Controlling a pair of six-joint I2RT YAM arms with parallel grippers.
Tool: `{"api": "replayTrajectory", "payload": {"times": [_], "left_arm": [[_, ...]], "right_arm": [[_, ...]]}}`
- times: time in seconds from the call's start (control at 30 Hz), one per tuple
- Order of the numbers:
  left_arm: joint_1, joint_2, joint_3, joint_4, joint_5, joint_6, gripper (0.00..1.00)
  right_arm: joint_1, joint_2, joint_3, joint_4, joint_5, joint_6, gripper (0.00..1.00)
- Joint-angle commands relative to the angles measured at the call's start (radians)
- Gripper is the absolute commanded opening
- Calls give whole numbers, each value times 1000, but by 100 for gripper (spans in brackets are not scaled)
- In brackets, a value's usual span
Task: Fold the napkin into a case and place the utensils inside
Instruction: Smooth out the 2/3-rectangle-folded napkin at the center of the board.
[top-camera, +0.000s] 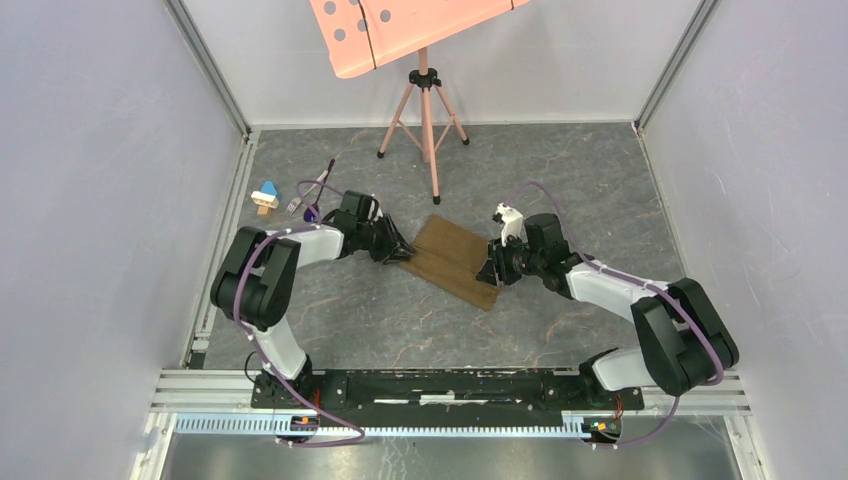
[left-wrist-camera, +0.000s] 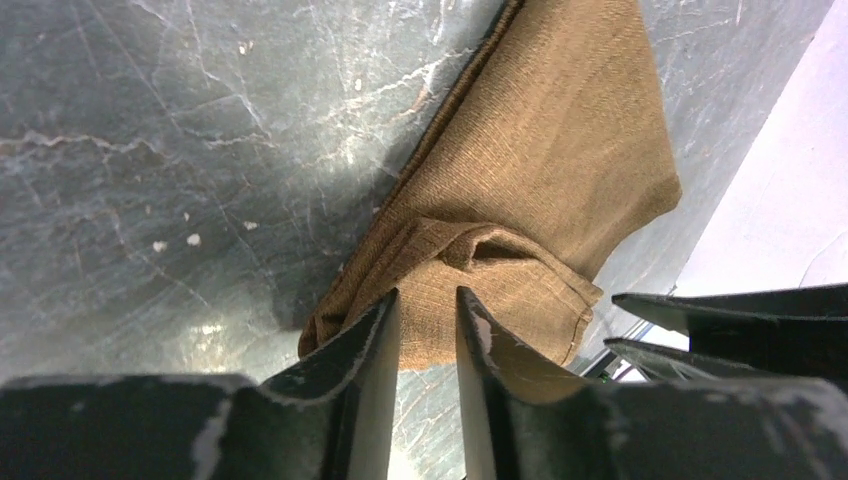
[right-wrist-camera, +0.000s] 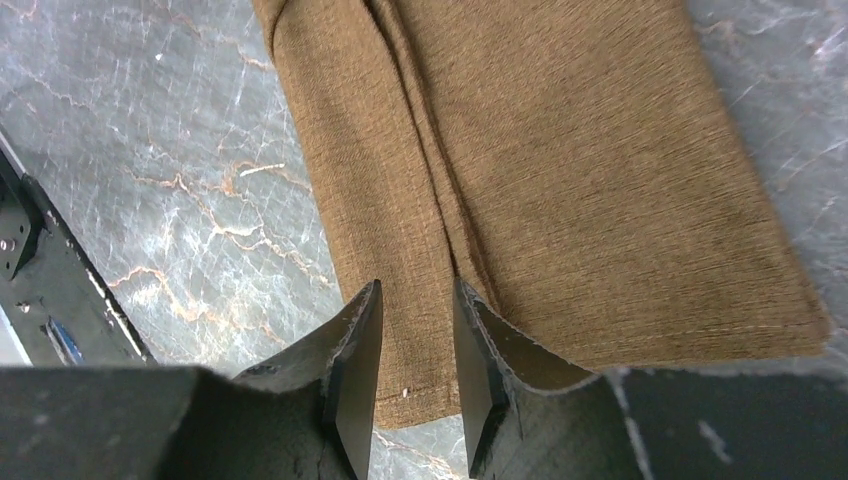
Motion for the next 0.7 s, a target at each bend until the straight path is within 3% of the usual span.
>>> {"api": "replayTrajectory", "payload": {"times": [0.0, 0.43, 0.67], "left_arm": [[6, -95, 27, -53, -37, 49, 37], [-46, -246, -95, -53, -15, 11, 44], [-44, -317, -246, -17, -26, -23, 42]], "right_arm": [[-18, 17, 40, 17, 41, 2, 38], [-38, 21, -102, 68, 145, 42, 26], [54, -124, -340, 219, 131, 292, 25]]}}
